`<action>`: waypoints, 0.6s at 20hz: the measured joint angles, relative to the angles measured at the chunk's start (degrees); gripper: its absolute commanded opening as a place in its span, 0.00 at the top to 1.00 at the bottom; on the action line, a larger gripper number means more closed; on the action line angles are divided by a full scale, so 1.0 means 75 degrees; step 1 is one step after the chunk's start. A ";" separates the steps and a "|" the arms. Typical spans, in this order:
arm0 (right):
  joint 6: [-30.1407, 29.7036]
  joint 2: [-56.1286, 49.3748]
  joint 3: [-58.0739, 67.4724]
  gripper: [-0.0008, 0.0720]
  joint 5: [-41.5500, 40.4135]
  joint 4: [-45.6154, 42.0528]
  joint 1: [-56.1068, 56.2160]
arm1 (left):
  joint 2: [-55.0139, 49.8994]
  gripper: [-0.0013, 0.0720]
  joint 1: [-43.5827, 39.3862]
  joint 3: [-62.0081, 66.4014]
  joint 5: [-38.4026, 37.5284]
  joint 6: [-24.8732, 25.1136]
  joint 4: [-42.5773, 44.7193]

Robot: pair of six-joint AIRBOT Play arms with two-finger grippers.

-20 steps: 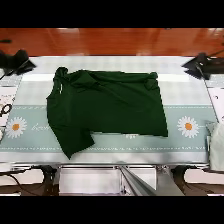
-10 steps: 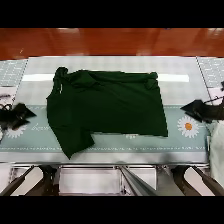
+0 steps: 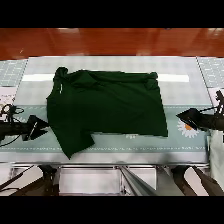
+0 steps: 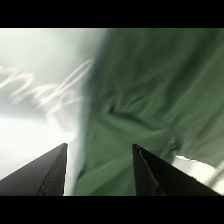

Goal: Fold the shirts.

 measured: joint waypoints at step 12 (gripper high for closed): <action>-0.0006 0.0029 -0.0038 0.42 -0.0332 0.0300 -0.0003 | -0.1440 0.96 -0.0950 0.0396 0.0533 0.0906 -0.0938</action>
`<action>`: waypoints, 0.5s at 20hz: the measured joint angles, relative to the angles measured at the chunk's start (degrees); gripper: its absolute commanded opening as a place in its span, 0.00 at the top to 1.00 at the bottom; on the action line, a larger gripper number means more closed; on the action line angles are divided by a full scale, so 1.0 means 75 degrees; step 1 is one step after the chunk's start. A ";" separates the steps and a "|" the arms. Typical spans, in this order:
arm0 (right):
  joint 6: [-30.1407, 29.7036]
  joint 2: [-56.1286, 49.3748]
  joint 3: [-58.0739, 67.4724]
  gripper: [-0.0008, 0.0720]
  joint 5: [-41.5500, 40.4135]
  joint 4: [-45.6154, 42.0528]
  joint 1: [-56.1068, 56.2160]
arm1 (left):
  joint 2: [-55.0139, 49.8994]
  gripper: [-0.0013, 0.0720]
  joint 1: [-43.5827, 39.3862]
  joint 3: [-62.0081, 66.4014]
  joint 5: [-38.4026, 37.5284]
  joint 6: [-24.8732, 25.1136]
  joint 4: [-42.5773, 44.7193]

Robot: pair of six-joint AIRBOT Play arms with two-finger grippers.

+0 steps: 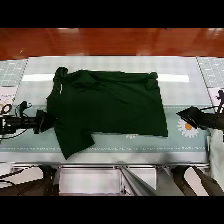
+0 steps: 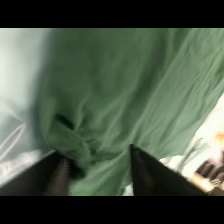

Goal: Fold the shirts.

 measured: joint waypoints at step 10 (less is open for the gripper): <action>0.1230 -0.0542 0.0000 0.42 0.0761 -0.2063 0.0000 | -0.0041 0.96 -0.0915 0.0726 -0.0388 -0.0035 -0.0017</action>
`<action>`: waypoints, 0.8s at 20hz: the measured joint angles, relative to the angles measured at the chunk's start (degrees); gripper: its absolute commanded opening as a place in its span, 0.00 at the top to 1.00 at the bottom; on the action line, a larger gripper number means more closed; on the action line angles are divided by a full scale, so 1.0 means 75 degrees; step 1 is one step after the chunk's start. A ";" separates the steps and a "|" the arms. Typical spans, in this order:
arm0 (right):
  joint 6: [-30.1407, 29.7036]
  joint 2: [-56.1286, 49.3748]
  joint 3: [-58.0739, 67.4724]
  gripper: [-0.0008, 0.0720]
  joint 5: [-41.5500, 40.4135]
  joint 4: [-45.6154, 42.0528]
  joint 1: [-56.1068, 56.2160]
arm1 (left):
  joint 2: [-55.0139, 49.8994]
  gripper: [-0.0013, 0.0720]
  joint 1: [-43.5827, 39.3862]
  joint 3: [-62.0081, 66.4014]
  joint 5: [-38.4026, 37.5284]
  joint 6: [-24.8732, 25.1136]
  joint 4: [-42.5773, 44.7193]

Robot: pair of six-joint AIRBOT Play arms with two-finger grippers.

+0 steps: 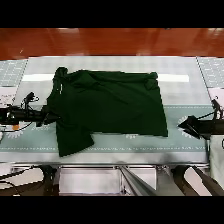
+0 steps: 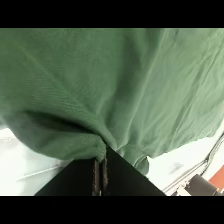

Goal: Fold the shirts.

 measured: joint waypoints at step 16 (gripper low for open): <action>-0.0659 -0.2591 0.0085 0.55 0.0015 0.1705 0.1017 | 0.0000 0.96 -0.0038 0.0047 0.0058 -0.0012 -0.0015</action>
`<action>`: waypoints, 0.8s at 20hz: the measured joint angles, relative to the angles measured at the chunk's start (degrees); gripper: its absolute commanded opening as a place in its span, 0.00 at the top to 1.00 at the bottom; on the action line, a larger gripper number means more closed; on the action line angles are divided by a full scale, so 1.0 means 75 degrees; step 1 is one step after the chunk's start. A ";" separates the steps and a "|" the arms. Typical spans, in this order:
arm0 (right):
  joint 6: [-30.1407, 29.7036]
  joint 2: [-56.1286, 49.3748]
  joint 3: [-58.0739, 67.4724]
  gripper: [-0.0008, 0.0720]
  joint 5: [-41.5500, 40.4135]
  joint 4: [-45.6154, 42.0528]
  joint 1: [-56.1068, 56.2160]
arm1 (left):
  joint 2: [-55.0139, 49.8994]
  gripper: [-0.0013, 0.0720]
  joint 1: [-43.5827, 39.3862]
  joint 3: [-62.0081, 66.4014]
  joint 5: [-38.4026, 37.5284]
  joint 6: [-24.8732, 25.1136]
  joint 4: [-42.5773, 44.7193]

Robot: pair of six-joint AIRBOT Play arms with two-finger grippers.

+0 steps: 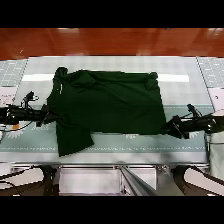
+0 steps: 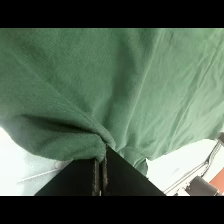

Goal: Fold the shirts.

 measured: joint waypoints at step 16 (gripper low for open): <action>0.0064 0.0664 0.5187 0.96 0.0195 0.0592 0.1244 | 0.2037 0.96 -0.0137 0.2640 0.0239 0.0029 -0.2643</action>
